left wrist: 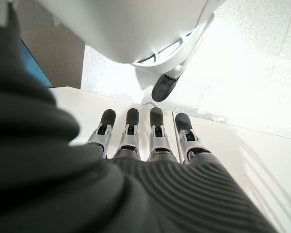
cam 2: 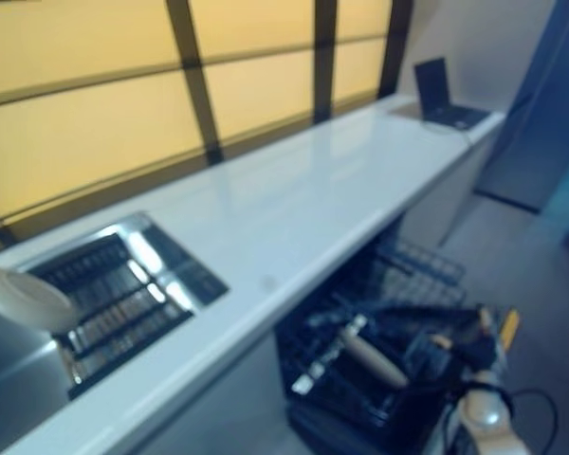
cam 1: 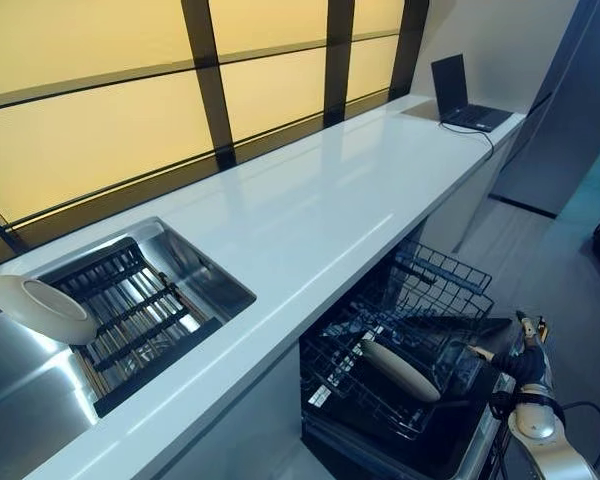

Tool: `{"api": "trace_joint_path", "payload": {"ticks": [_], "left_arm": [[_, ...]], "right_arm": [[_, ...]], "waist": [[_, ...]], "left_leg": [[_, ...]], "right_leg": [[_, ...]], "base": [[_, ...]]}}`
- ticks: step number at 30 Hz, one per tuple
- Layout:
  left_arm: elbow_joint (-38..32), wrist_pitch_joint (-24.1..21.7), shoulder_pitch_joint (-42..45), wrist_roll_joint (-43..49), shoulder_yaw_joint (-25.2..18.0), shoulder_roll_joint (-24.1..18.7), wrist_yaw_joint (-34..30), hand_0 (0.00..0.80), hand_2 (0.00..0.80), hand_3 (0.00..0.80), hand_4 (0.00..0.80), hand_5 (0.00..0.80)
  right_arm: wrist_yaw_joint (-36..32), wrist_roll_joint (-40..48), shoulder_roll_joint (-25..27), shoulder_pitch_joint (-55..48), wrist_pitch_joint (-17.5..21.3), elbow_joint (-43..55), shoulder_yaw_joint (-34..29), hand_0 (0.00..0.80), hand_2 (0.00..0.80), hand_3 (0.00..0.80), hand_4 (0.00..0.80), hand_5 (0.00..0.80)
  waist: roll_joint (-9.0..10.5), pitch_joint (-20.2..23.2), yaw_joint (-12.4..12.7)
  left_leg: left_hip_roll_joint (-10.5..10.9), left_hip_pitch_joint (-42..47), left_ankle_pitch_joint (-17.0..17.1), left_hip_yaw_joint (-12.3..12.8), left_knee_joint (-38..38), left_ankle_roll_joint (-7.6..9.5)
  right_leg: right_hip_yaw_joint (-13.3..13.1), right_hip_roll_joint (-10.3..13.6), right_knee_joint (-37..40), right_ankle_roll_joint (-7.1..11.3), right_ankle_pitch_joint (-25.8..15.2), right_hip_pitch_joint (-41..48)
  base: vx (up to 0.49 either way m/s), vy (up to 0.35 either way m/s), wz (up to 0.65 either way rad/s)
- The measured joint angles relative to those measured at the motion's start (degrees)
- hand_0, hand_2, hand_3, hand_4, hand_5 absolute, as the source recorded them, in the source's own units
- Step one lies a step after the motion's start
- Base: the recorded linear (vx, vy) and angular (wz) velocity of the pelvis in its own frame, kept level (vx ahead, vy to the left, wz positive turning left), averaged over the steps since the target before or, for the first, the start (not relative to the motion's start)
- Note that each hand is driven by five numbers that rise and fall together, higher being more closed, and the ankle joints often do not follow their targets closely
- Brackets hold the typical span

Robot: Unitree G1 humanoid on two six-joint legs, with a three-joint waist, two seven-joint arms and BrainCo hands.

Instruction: Take plates into dishwasher

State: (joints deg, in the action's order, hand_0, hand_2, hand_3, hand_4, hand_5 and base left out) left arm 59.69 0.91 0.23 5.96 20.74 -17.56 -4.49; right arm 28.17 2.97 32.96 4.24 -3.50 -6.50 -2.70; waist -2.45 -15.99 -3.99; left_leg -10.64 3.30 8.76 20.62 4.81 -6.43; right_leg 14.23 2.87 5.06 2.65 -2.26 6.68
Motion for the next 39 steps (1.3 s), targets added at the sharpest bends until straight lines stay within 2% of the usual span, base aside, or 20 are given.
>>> {"api": "trace_joint_path", "payload": {"ticks": [6,11,17,24,29,30,33,34,35,36,37,38,39], "left_arm": [[0.36,-0.01,0.45,-0.02,-0.07,1.23,0.25,0.0,0.0,0.0,0.0,0.0],[1.76,-0.06,1.05,-0.03,-2.31,1.91,0.48,0.0,0.0,0.0,0.0,0.0],[3.8,-0.1,1.27,-0.03,-3.01,2.07,0.68,0.0,0.0,0.0,0.0,0.0],[4.66,-0.26,1.63,-0.06,-4.03,2.33,0.68,0.0,0.0,0.0,0.0,0.0],[5.99,-0.5,1.55,-0.11,-4.0,2.61,0.61,0.0,0.0,0.0,0.0,0.0],[6.2,-0.56,1.17,-0.18,-3.99,2.62,0.59,0.0,0.0,0.0,0.0,0.0],[6.66,-0.43,0.46,-0.23,-4.0,2.54,0.57,0.0,0.0,0.0,0.0,0.0],[7.0,-0.23,0.19,-0.22,-3.83,2.67,0.55,0.0,0.0,0.0,0.0,0.0],[7.51,-0.14,-0.15,-0.2,-3.77,2.7,0.52,0.0,0.0,0.0,0.0,0.0],[8.59,-0.01,-1.49,-0.16,-3.02,2.73,0.58,0.0,0.0,0.0,0.0,0.0],[9.47,0.25,-2.67,-0.05,-2.61,2.58,0.61,0.0,0.0,0.0,0.0,0.0],[9.48,0.5,-2.79,0.0,-2.09,2.23,0.67,0.0,0.0,0.0,0.0,0.0],[9.43,0.89,-3.03,0.12,-1.31,1.68,0.45,0.0,0.0,0.0,0.0,0.0]], "right_arm": [[1.21,0.0,3.02,-0.05,0.28,4.94,-2.74,0.0,0.0,0.0,0.0,0.0],[1.36,1.2,6.12,0.05,1.16,10.12,-6.29,0.0,0.0,0.0,0.0,0.0],[1.04,1.73,8.87,0.36,3.42,13.18,-7.5,0.0,0.0,0.0,0.0,0.0],[-3.21,1.71,12.45,5.19,3.89,14.65,-7.43,0.0,0.0,0.0,0.0,0.0],[-6.88,1.23,13.2,9.31,6.01,15.14,-5.23,0.0,0.0,0.0,0.0,0.0],[-7.56,0.91,13.2,9.73,6.59,15.19,-4.97,0.0,0.0,0.0,0.0,0.0],[-9.01,-0.07,13.23,12.12,7.47,15.15,-2.29,0.0,0.0,0.0,0.0,0.0],[-9.33,-0.35,13.2,12.86,7.73,15.15,-1.21,0.0,0.0,0.0,0.0,0.0],[-10.0,-0.9,12.95,12.85,7.93,15.2,-0.62,0.0,0.0,0.0,0.0,0.0],[-10.17,-1.58,12.53,12.99,7.99,15.04,0.04,0.0,0.0,0.0,0.0,0.0],[-10.31,-2.02,12.49,12.97,8.0,15.09,1.69,0.0,0.0,0.0,0.0,0.0],[-10.65,-2.47,12.56,12.98,8.15,15.14,3.1,0.0,0.0,0.0,0.0,0.0],[-11.04,-3.18,12.55,13.8,8.6,15.15,4.59,0.0,0.0,0.0,0.0,0.0]], "waist": [[-0.28,0.88,0.09],[-0.23,1.85,0.08],[0.58,3.91,0.15],[1.47,5.34,0.47],[2.61,7.22,0.92],[3.0,7.5,1.64],[3.95,8.02,1.99],[3.8,8.01,1.81],[3.41,8.23,1.91],[3.38,7.91,1.98],[3.41,7.83,1.57],[3.34,7.86,1.77],[3.34,7.7,1.86]], "left_leg": [[0.23,-0.02,-0.06,-0.08,0.01,0.09],[0.53,0.01,-0.37,-0.13,-0.04,0.24],[0.91,0.05,-0.71,-0.16,-0.03,0.41],[1.78,0.06,-1.0,-0.59,-0.02,0.86],[3.28,-0.03,-1.65,-1.77,0.03,1.76],[3.72,-0.03,-1.87,-1.92,0.07,2.03],[5.68,-0.33,-3.2,-2.91,0.36,3.37],[5.97,-0.36,-3.43,-4.06,0.4,4.08],[6.51,-0.91,-3.71,-4.39,0.01,4.95],[6.84,-1.73,-4.46,-5.92,-1.26,6.12],[6.68,-2.18,-4.86,-7.98,-2.21,6.52],[6.66,-1.88,-4.89,-9.34,-2.01,6.99],[7.06,-1.81,-4.87,-11.28,-2.04,7.95]], "right_leg": [[-0.09,0.19,-0.09,0.0,-0.01,0.06],[-0.15,0.28,-0.15,0.14,0.01,-0.04],[0.0,0.85,-0.19,0.54,0.23,0.23],[0.64,1.54,-0.21,1.03,0.39,0.69],[1.88,3.06,-0.39,1.86,0.79,1.31],[2.09,3.63,-0.94,2.18,1.0,1.24],[2.26,6.06,-5.92,4.11,3.11,-0.2],[2.02,7.11,-10.52,5.3,4.2,-2.12],[1.56,7.85,-15.47,5.45,4.19,-4.41],[0.19,9.04,-23.64,5.64,4.23,-8.16],[-1.92,9.94,-31.18,5.33,2.7,-11.39],[-3.81,9.97,-34.8,5.11,0.1,-12.83],[-7.01,9.74,-39.15,4.64,-2.66,-15.15]], "base": [[0.04,0.045,-0.01],[0.028,0.048,-0.01],[0.118,0.067,0.01],[0.119,0.111,0.05],[0.126,0.179,0.14],[0.115,0.206,0.13],[0.135,0.256,0.21],[0.121,0.243,0.31],[0.131,0.213,0.37],[0.143,0.161,0.55],[0.161,0.141,0.7],[0.224,0.045,0.87],[0.241,-0.032,0.83]]}}
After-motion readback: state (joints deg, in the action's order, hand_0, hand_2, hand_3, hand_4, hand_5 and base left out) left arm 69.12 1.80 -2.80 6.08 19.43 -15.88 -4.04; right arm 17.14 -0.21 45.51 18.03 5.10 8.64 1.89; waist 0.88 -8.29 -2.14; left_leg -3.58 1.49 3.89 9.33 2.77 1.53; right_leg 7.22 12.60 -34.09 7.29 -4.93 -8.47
